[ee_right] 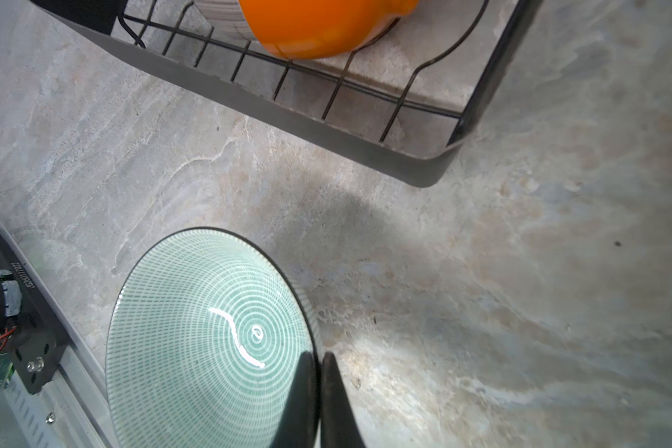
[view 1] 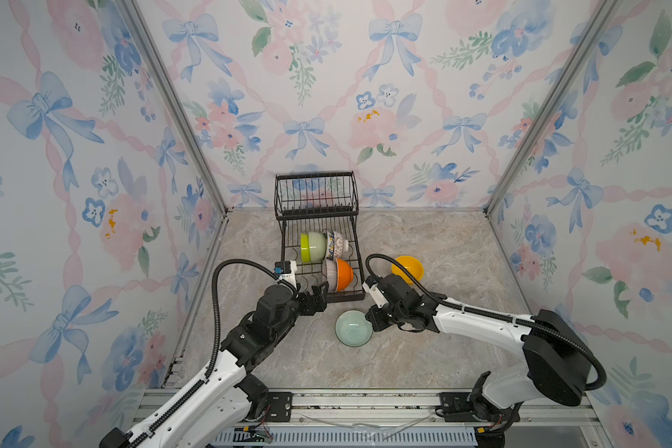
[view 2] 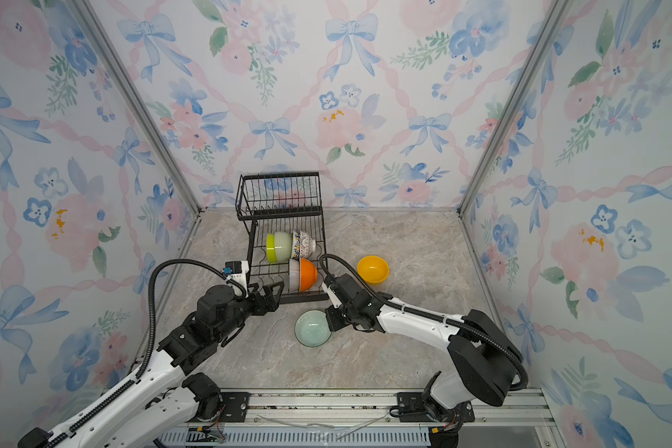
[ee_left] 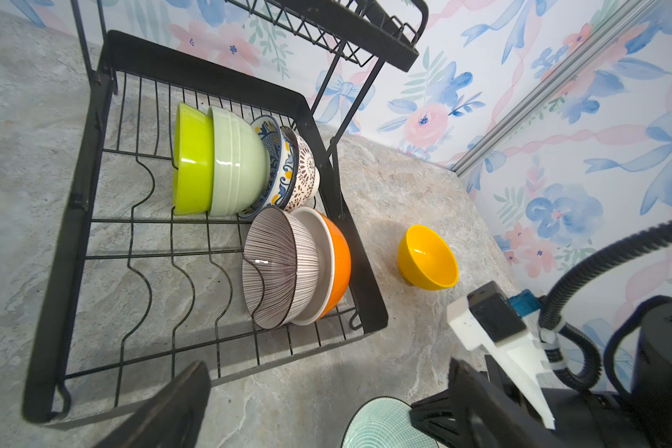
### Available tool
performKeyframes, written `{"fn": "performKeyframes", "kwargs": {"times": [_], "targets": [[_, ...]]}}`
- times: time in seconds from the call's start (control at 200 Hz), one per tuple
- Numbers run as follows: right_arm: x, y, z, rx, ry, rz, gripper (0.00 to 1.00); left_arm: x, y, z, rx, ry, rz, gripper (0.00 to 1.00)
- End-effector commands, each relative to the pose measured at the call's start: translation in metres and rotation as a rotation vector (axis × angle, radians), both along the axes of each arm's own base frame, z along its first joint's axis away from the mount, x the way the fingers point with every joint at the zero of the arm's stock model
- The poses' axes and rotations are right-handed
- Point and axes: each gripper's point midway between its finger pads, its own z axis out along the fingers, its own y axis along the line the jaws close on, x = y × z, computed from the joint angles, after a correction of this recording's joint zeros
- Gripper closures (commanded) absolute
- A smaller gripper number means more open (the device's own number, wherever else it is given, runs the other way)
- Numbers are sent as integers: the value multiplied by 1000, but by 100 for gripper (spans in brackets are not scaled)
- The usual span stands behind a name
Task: Load bowls into a dish rack
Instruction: Place the bowl at the center of the table.
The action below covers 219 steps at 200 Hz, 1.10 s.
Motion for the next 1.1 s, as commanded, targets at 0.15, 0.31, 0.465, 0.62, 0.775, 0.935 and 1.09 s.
{"fn": "performKeyframes", "kwargs": {"times": [0.15, 0.31, 0.465, 0.62, 0.775, 0.935, 1.09], "targets": [[14, 38, 13, 61, -42, 10, 100, -4, 10, -7, 2, 12, 33, 2], [16, 43, 9, 56, -39, 6, 100, -5, 11, -9, 4, 18, 31, 2], [18, 48, 12, 61, -38, 9, 85, -5, 10, -10, 11, 16, 22, 2], [20, 50, 18, 68, -46, 14, 71, -6, 8, -10, 14, 18, 8, 2], [20, 50, 30, 78, -60, 18, 57, -7, 2, -8, 20, 17, -31, 2], [19, 44, 49, 103, -102, 12, 46, -8, -9, -4, 26, 20, -92, 2], [13, 36, 65, 128, -134, 17, 39, -8, -15, 0, 39, 12, -111, 2]]}}
